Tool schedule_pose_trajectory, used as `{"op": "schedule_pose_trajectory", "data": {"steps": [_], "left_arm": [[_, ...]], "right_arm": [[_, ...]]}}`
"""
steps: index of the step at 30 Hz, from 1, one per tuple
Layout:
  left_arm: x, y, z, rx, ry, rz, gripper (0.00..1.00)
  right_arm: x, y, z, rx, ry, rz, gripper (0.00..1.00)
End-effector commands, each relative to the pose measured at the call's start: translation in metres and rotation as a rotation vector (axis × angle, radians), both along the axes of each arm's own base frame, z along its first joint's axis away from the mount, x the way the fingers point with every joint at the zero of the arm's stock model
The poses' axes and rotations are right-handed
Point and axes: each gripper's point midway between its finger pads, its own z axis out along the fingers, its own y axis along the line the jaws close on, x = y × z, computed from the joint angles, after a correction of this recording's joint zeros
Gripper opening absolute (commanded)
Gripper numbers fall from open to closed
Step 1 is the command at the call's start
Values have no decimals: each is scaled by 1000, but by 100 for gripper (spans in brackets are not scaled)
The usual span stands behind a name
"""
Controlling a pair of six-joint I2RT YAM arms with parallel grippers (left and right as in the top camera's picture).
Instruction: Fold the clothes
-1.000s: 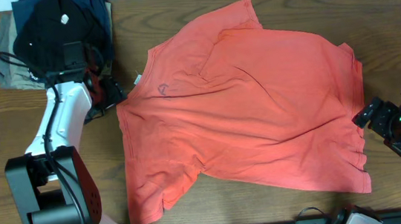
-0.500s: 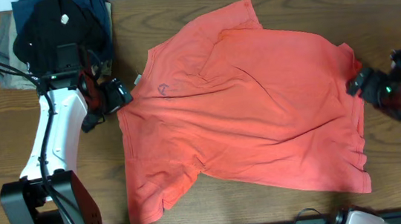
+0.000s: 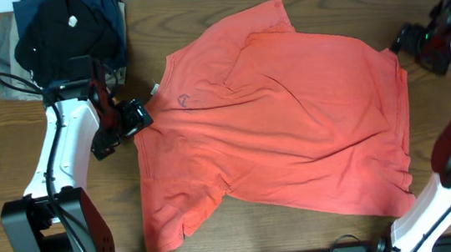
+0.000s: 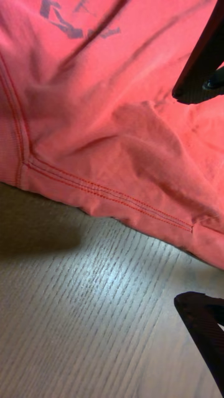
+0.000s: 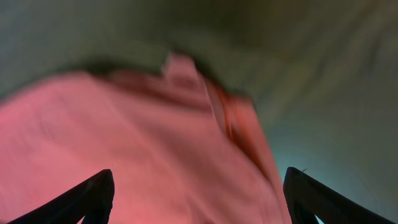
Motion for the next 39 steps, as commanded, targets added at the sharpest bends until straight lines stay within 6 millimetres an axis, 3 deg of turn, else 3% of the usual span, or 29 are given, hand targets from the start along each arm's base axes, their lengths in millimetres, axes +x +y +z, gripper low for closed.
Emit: {"op": "schedule_pose_trajectory", "data": {"steps": [1, 6, 12, 16, 19, 23, 28, 31, 32, 36, 39], "left_arm": [[-6, -2, -11, -9, 30, 2, 96], [-10, -3, -18, -9, 36, 3, 97], [-5, -2, -18, -8, 19, 3, 97], [-3, -2, -18, -8, 8, 3, 97], [-2, -2, -18, -7, 5, 3, 97], [-2, -2, -18, -7, 4, 3, 97], [-2, -2, -18, -7, 4, 3, 98], [-2, -2, -18, -7, 4, 3, 97], [-2, -2, -18, -7, 5, 3, 97], [-2, -2, -18, -7, 5, 2, 97], [-2, -2, -18, -7, 5, 2, 97]], "right_arm": [[25, -9, -8, -45, -1, 40, 83], [35, -20, -53, -69, 71, 64, 66], [38, -22, -95, -75, 120, 108, 63], [36, -18, -112, -74, 148, 147, 62], [35, -17, -117, -83, 161, 161, 61], [38, -11, -118, -81, 159, 174, 51], [39, 6, -119, -74, 166, 215, 51], [39, 11, -119, -92, 180, 226, 37], [39, 10, -119, -105, 185, 224, 27], [35, -3, -118, -168, 212, 159, 3], [33, -15, -117, -209, 224, 121, 1]]}}
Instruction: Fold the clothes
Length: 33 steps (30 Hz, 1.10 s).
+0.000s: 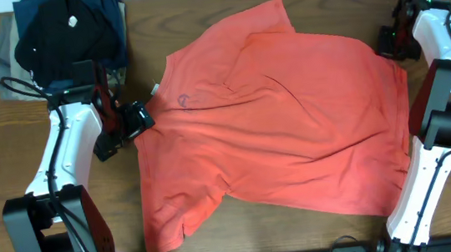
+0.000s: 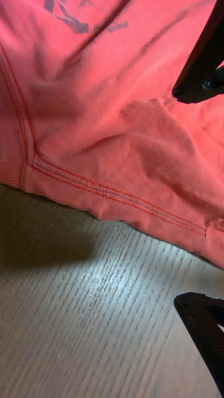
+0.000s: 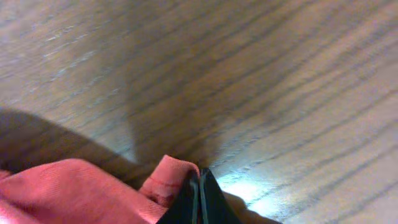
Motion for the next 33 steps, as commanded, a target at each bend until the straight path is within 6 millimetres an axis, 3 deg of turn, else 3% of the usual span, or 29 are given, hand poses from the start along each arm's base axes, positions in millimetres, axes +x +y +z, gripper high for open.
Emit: {"op": "schedule_pose_trajectory", "data": {"steps": [1, 5, 15, 21, 22, 25, 26, 27, 28, 31, 33], "left_arm": [[-4, -1, -7, -1, 26, 3, 97], [-4, -1, -7, -1, 26, 3, 98], [-4, -1, -7, -1, 26, 3, 98], [-4, -1, -7, -2, 26, 3, 97], [-4, -1, -7, -1, 27, 3, 97], [-5, -1, -7, -2, 28, 3, 98], [-5, -1, -7, -2, 30, 3, 98], [-5, -1, -7, -2, 31, 3, 97], [-6, -1, -7, -3, 34, 3, 97], [-8, -1, -7, -3, 41, 3, 98], [-7, -1, -6, -1, 36, 3, 98]], "right_arm": [[-11, -21, -18, -83, 63, -63, 1], [-6, -44, -2, -152, 39, -106, 1], [19, -103, 85, -234, -123, -228, 1], [22, -121, 112, -274, -172, -263, 1], [22, -123, 114, -280, -176, -266, 7], [21, -122, 116, -279, -172, -266, 41], [20, -122, 115, -278, -166, -265, 71], [17, -121, 115, -277, -156, -266, 92], [14, -122, 115, -280, -146, -278, 99], [-1, -123, 119, -281, -109, -354, 99], [-5, -113, 124, -227, -97, -363, 99]]}}
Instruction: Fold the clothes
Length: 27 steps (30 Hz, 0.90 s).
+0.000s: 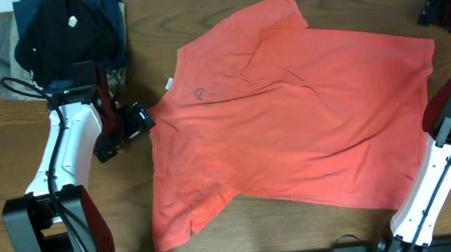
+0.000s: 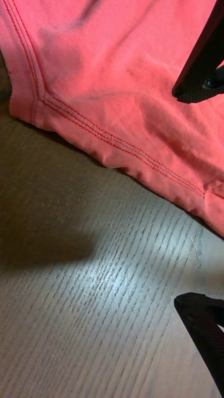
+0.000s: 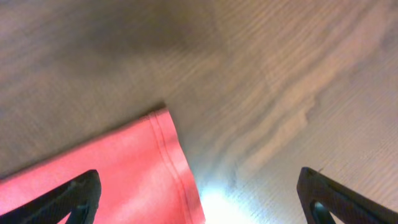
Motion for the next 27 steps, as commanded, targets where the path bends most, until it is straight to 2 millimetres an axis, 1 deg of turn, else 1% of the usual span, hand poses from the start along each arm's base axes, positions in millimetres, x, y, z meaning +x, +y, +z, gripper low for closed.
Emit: {"op": "schedule_pose_trajectory", "data": {"steps": [1, 4, 7, 11, 14, 15, 18, 21, 22, 23, 25, 26, 27], "left_arm": [[-3, 0, -3, 4, 14, 3, 98], [1, 0, 10, 6, -23, 2, 98], [0, -4, 30, 10, -68, -10, 98], [-12, -14, 59, 19, -130, -76, 98], [-22, -21, 78, 20, -167, -103, 98], [-26, -22, 81, 19, -166, -108, 98], [-44, -24, 82, 16, -113, -112, 98], [-63, -23, 77, 12, -27, -112, 98], [-70, -21, 76, 20, 0, -110, 98], [-76, -16, 75, 50, 30, -83, 97], [-83, -3, 75, 114, 62, -9, 97], [-87, 4, 76, 148, 71, 26, 98], [-89, 5, 78, 156, 72, 35, 98]], "right_arm": [[0, 4, 27, 41, -65, -56, 99], [-9, 25, 46, 144, -73, -42, 99], [-29, 42, 74, 213, -82, -101, 99], [-62, 62, 114, 263, -87, -156, 99], [-85, 76, 138, 274, -78, -171, 99], [-87, 84, 145, 286, -86, -133, 99], [-94, 108, 156, 331, -93, -60, 99], [-111, 127, 163, 321, -67, -32, 99], [-120, 133, 164, 315, -52, -23, 99], [-132, 140, 165, 309, -34, -20, 99], [-155, 146, 164, 285, -4, -48, 99], [-172, 149, 163, 265, 14, -74, 99], [-183, 151, 162, 255, 23, -84, 99]]}}
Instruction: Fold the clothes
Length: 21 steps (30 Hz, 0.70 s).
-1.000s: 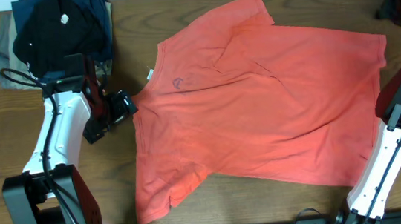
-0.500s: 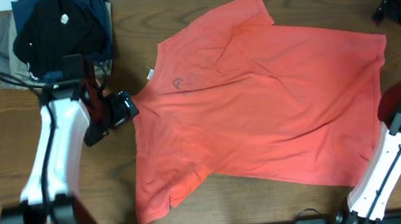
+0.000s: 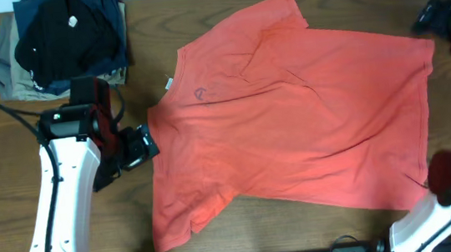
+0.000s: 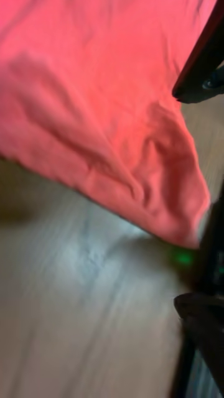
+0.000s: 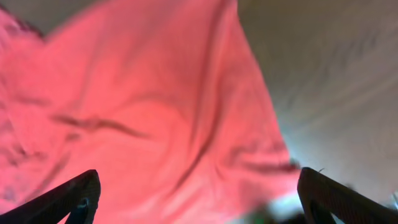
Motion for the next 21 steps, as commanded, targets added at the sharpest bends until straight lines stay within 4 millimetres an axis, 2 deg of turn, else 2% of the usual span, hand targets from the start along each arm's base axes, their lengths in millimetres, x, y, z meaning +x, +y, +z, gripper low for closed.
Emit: {"op": "schedule_pose_trajectory", "data": {"steps": [1, 5, 9, 14, 17, 21], "left_arm": [[-3, 19, 8, 98, -10, 83, 98], [-24, 18, 12, 94, 46, 118, 98], [-48, 16, 3, 95, 131, 113, 98], [-72, -2, -30, -8, 216, 101, 97], [-81, -13, -51, -69, 234, 69, 97], [-91, -20, -73, -90, 252, 55, 96]], "right_arm": [[-43, 6, 0, -48, 34, -52, 99], [-79, 20, -18, -37, 15, -39, 99], [-110, 34, -49, 1, 12, -32, 99], [-137, 46, -91, 39, 32, -25, 99], [-145, 48, -108, 46, 59, -26, 99], [-149, 49, -120, 53, 81, -20, 99]]}}
